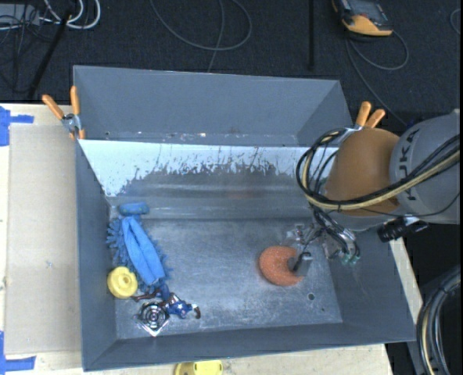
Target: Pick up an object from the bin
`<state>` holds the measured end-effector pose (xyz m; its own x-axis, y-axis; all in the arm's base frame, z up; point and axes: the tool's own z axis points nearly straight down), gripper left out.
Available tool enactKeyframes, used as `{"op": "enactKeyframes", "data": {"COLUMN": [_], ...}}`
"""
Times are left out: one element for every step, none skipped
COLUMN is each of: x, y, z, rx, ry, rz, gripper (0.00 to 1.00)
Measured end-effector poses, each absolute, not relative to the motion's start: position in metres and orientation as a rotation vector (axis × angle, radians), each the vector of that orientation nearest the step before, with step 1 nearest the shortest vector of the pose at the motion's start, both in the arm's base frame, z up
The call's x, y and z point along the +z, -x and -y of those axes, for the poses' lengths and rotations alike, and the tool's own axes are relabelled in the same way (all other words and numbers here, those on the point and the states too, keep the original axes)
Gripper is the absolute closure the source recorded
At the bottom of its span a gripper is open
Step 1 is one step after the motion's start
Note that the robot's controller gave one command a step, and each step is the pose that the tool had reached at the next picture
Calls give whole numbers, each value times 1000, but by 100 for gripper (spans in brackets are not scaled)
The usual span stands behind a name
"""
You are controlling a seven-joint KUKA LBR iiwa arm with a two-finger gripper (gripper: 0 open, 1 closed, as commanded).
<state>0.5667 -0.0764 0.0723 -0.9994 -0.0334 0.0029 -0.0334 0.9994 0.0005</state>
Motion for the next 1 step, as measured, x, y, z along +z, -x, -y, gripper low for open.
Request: {"op": "enactKeyframes", "data": {"x": [72], "y": [-567], "z": [76], "rx": [0], "ry": [-54], "rz": [3138], "gripper": [100]}}
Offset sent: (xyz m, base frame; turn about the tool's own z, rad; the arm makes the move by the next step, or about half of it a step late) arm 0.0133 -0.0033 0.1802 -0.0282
